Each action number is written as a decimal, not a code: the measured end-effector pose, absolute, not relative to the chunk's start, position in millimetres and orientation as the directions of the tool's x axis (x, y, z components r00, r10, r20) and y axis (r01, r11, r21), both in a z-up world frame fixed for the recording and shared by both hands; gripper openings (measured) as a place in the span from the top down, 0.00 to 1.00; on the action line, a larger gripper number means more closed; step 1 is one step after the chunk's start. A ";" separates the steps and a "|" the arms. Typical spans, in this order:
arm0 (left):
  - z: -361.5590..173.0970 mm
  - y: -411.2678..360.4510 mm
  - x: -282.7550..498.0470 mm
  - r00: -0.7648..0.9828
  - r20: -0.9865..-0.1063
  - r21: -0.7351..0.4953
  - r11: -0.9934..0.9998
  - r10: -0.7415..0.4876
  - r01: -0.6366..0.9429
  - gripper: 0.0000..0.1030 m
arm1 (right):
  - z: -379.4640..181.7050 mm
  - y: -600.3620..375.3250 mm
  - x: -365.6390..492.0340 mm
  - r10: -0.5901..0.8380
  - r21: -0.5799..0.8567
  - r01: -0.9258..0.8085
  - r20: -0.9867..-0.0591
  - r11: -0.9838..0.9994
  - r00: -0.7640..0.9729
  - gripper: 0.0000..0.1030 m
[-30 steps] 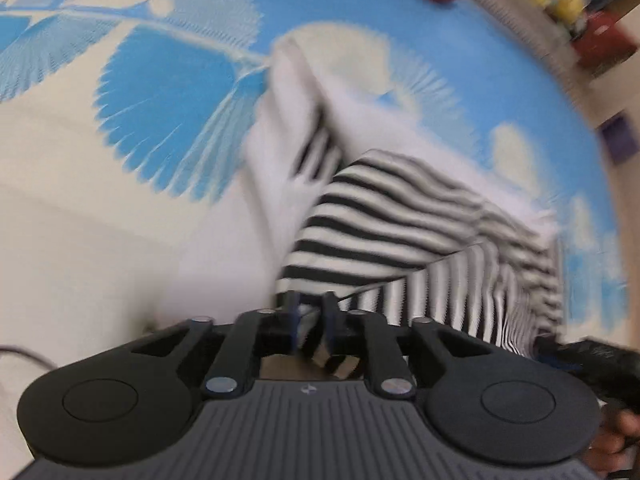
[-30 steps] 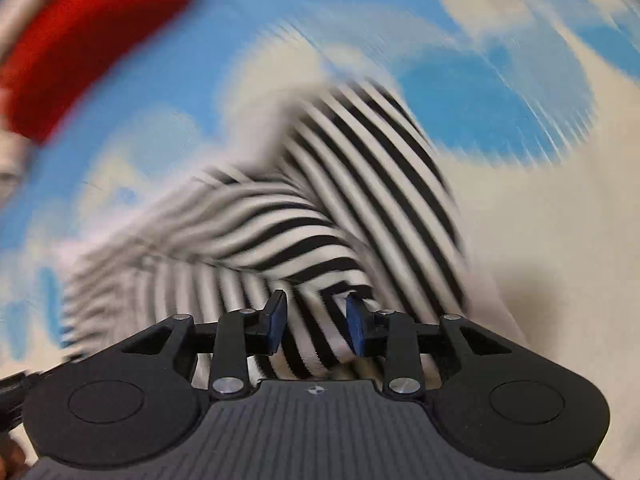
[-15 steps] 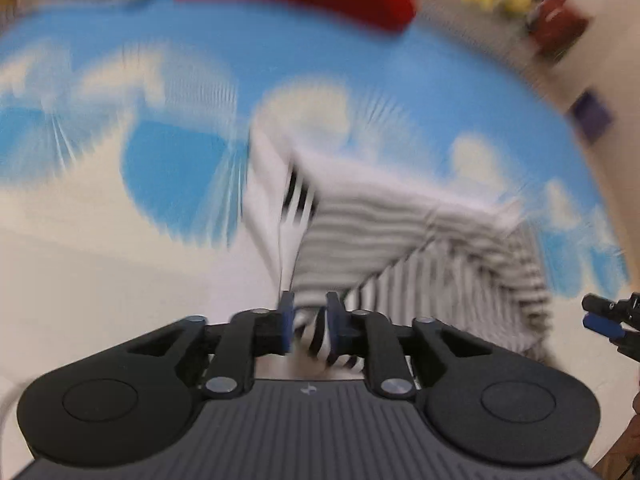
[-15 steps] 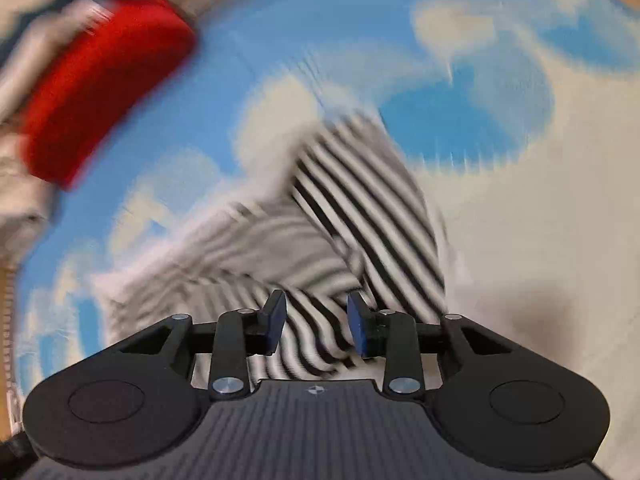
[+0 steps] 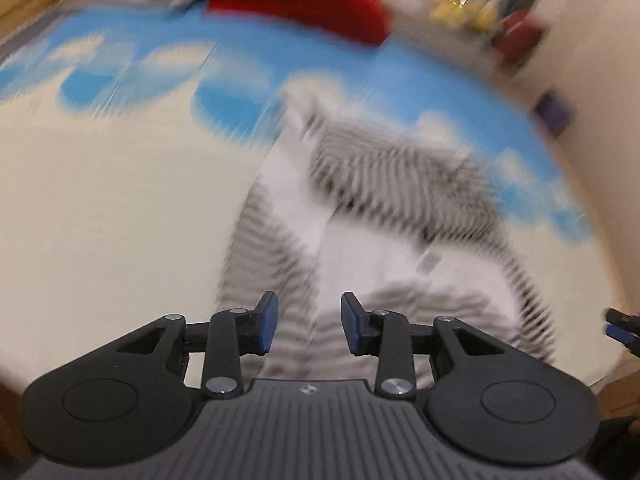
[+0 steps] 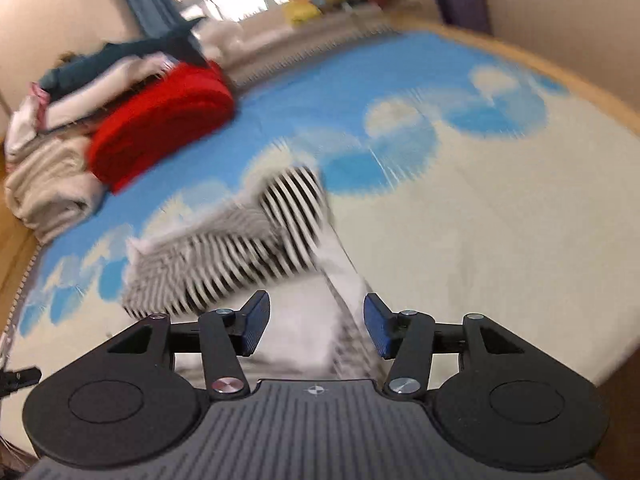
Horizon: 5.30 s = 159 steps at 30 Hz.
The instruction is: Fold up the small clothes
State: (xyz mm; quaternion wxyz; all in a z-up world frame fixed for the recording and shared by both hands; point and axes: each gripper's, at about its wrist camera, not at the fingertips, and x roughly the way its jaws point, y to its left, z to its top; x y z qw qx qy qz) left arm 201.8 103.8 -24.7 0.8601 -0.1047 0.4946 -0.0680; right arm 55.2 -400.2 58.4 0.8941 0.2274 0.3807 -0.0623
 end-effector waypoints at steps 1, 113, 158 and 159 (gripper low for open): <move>-27.0 104.2 195.0 0.512 -0.829 -0.254 0.967 -0.226 0.015 0.63 | 45.3 -404.0 50.2 0.062 0.359 0.316 -0.740 0.878 0.670 0.47; 58.8 171.4 119.7 0.545 -0.698 -0.510 0.857 -0.464 0.077 0.96 | 118.1 -415.3 -81.0 0.261 0.625 0.260 -0.618 0.736 0.742 0.93; -85.6 54.7 315.8 0.552 -0.811 0.109 0.877 -0.194 0.468 0.30 | -34.7 -321.7 174.3 0.004 -0.191 -0.237 -0.770 0.953 0.638 0.50; -86.3 52.4 318.0 0.550 -0.809 0.104 0.872 -0.205 0.478 0.43 | -35.1 -320.1 180.2 0.008 -0.186 -0.237 -0.770 0.953 0.638 0.52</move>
